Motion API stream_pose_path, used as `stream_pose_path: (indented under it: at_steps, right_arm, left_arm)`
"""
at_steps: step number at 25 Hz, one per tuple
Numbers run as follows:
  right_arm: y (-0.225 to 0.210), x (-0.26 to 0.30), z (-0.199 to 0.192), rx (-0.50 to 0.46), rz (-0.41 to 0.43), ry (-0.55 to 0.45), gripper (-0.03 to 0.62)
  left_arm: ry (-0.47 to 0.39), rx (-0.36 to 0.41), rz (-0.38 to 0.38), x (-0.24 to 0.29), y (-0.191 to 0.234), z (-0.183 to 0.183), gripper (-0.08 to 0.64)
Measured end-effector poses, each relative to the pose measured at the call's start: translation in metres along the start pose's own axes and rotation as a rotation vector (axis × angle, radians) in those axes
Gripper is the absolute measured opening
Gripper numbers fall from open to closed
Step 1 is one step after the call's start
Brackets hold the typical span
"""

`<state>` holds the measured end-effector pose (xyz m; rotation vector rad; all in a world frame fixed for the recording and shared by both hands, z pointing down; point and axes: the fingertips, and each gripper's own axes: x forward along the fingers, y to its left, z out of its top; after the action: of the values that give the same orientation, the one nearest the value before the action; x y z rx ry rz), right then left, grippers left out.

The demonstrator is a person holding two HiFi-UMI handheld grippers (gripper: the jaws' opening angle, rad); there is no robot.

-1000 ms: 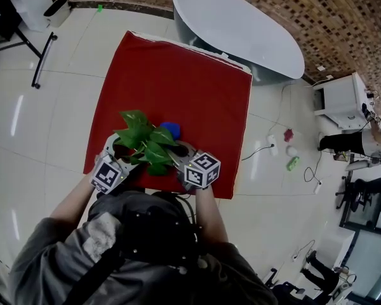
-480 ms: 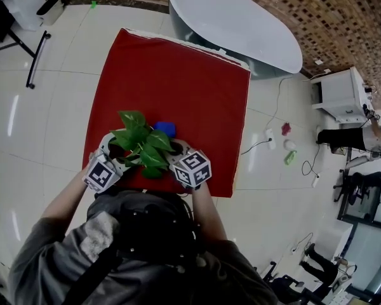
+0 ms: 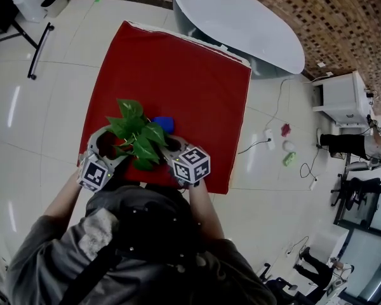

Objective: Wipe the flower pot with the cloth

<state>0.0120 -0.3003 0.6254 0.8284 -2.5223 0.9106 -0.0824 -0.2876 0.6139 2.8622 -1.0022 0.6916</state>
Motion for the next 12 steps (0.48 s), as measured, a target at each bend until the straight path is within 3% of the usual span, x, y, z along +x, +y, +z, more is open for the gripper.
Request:
stream_pose_path:
  at_steps: [3,8,12]
  right_arm:
    - [0.004,-0.005,-0.001,0.0,0.032,0.002,0.061]
    - [0.017,-0.014,-0.01,-0.03,0.124,0.038,0.061]
    - [0.024,-0.026,-0.02,-0.016,0.168,0.055,0.061]
  left_arm:
    - [-0.005,-0.092,0.073,-0.009,-0.005,-0.002,0.422]
    - [-0.025,-0.146,0.164,0.006,-0.028,0.013,0.425]
    - [-0.036,-0.157,0.291,0.018,-0.035,0.025,0.427]
